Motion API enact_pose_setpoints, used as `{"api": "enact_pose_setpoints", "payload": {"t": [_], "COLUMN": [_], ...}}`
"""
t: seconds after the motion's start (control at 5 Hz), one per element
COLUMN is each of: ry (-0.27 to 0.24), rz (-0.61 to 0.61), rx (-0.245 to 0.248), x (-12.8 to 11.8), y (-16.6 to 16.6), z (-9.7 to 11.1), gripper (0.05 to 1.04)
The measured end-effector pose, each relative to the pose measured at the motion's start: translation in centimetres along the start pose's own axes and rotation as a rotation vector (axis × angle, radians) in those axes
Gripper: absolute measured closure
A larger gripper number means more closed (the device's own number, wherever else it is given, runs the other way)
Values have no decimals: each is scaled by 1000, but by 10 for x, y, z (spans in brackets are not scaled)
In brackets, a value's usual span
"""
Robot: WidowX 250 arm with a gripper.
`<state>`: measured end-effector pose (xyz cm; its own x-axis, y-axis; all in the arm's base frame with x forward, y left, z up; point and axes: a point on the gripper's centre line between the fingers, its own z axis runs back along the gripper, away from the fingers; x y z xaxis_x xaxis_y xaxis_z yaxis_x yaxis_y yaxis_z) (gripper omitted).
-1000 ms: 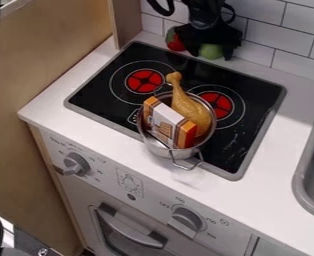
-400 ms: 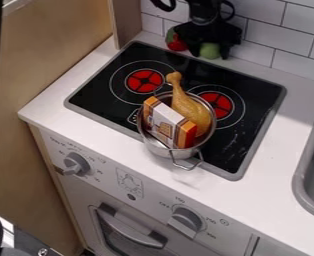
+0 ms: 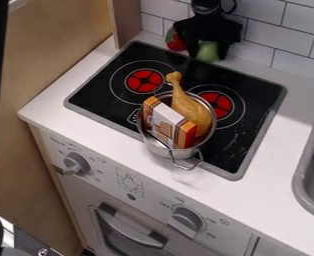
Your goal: Move the green object on the right burner
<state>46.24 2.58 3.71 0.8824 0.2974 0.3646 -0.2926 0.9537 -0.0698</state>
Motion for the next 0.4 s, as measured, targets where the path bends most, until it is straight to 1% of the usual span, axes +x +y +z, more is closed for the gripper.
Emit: {"api": "enact_pose_setpoints", "payload": {"t": [0.2,0.4], "ry": [93,97], "rz": [3,12], "rx": [26,27], "x": [-10,-10], "y": [0,-1], "z": [6,7], "gripper": [404,403]}}
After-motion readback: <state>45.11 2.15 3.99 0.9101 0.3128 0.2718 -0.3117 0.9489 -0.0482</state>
